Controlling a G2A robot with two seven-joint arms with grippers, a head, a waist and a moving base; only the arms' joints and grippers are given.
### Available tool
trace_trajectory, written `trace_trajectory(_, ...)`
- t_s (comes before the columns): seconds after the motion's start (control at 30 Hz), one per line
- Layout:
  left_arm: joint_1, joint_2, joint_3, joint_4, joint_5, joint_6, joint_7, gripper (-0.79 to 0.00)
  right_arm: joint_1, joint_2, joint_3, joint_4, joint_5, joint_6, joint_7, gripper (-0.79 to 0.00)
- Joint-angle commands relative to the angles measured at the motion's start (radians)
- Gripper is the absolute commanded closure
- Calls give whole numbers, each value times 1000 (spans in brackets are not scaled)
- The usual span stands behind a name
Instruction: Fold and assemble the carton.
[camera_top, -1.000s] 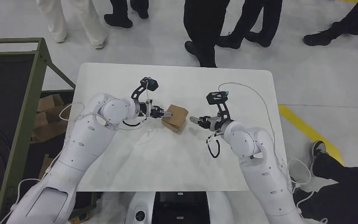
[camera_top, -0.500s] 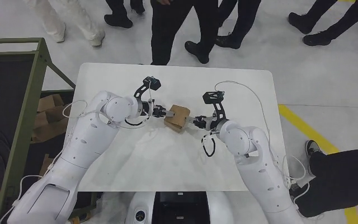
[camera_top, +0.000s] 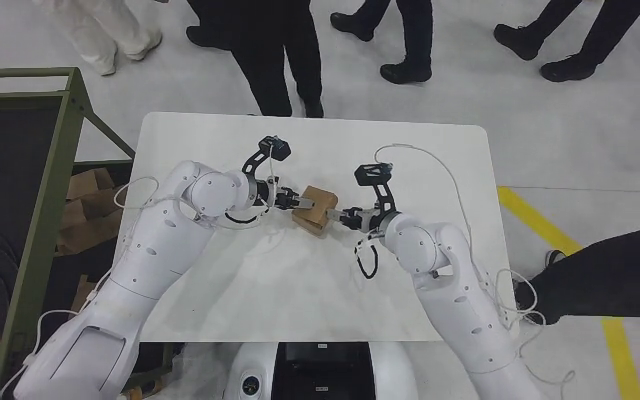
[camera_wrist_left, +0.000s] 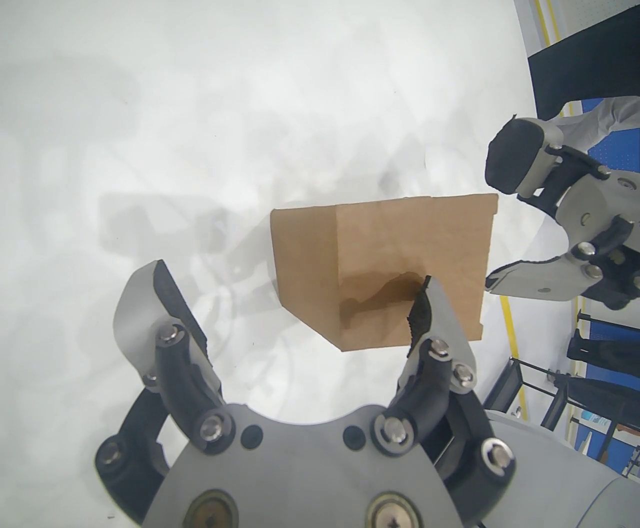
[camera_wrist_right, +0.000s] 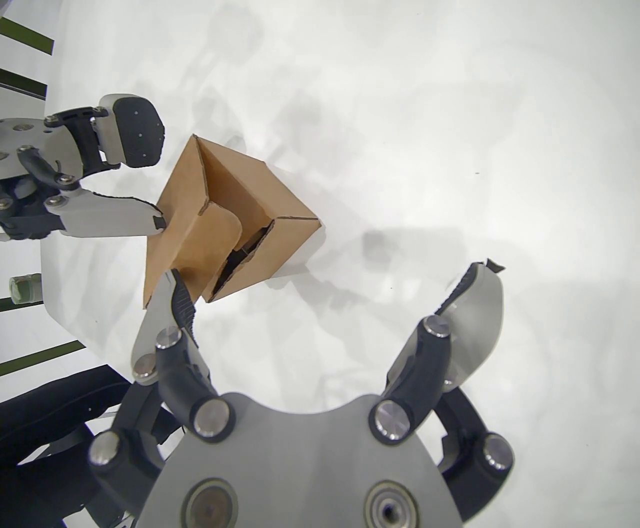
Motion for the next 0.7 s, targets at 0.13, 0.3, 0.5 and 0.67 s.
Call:
trace_trajectory(0.13,-4,-1,5,7,-6,-6,-1,-785,8,0,-8,8,2,5,-1,-785)
trace_trajectory(0.3,-9,-4,11,17,-23,-13,0,-785,13,1,-13,16,3,9,-2,-785)
trace_trajectory(0.5,-13,-6,14,28,-42,-19,3,-730,20,1,-18,23,8,12,-3,-785)
trace_trajectory(0.67,-16,-6,16,32,-47,-21,2,-677,25,1,-23,28,11,15,-6,-785)
